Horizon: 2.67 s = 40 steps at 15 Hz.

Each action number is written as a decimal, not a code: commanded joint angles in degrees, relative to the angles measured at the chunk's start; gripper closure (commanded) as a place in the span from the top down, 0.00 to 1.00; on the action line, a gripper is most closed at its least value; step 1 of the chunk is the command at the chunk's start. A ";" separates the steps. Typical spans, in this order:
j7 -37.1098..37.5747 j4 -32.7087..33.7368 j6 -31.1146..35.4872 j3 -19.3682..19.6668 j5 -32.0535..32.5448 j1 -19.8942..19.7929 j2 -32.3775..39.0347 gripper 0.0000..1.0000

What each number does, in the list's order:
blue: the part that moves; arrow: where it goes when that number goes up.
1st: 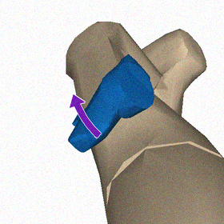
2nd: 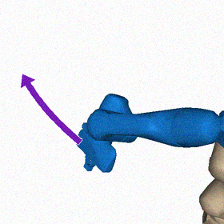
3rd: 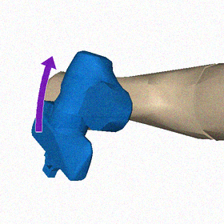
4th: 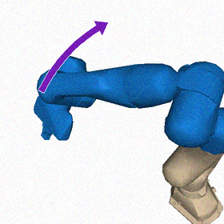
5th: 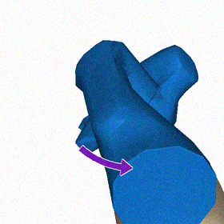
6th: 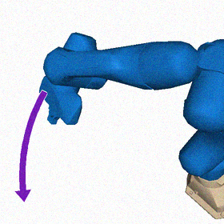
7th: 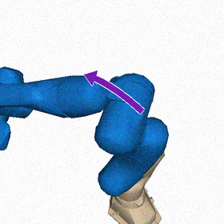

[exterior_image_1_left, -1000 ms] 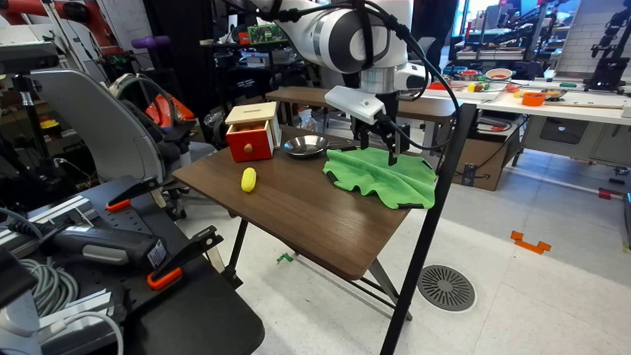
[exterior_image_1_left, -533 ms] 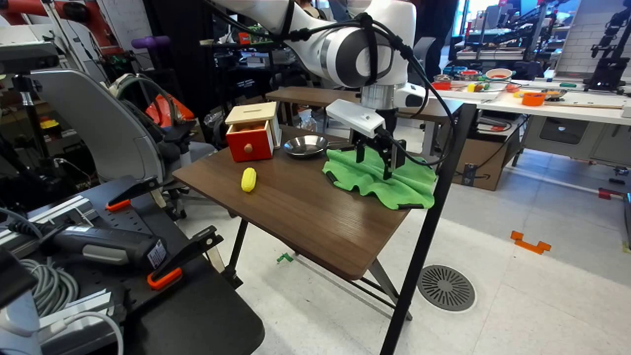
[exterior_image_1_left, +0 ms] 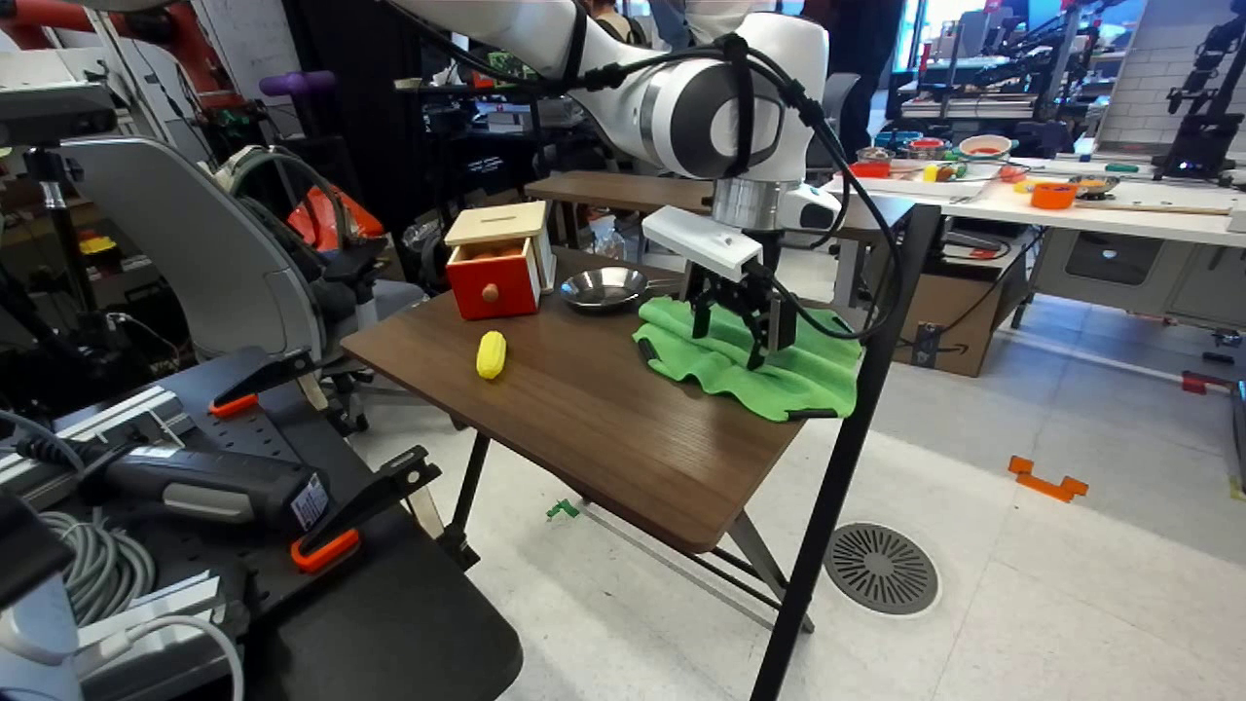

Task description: Move the cloth forward

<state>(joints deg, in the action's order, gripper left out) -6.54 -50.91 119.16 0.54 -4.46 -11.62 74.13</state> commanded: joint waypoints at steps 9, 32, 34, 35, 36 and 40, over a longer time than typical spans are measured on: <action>-1.11 -13.88 0.97 1.91 3.75 1.65 -8.19 1.00; 8.15 -59.53 11.45 3.10 5.34 9.36 -32.92 1.00; 9.40 -61.09 12.46 3.69 5.62 9.79 -34.66 1.00; 9.88 -61.90 12.82 3.98 5.68 9.78 -35.93 1.00; 10.50 -62.80 13.45 4.33 5.98 9.89 -37.29 1.00; 13.45 -70.31 18.29 6.10 7.44 10.51 -48.47 1.00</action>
<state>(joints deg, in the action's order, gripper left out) 4.20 -112.99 133.37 4.91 1.19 -2.52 35.84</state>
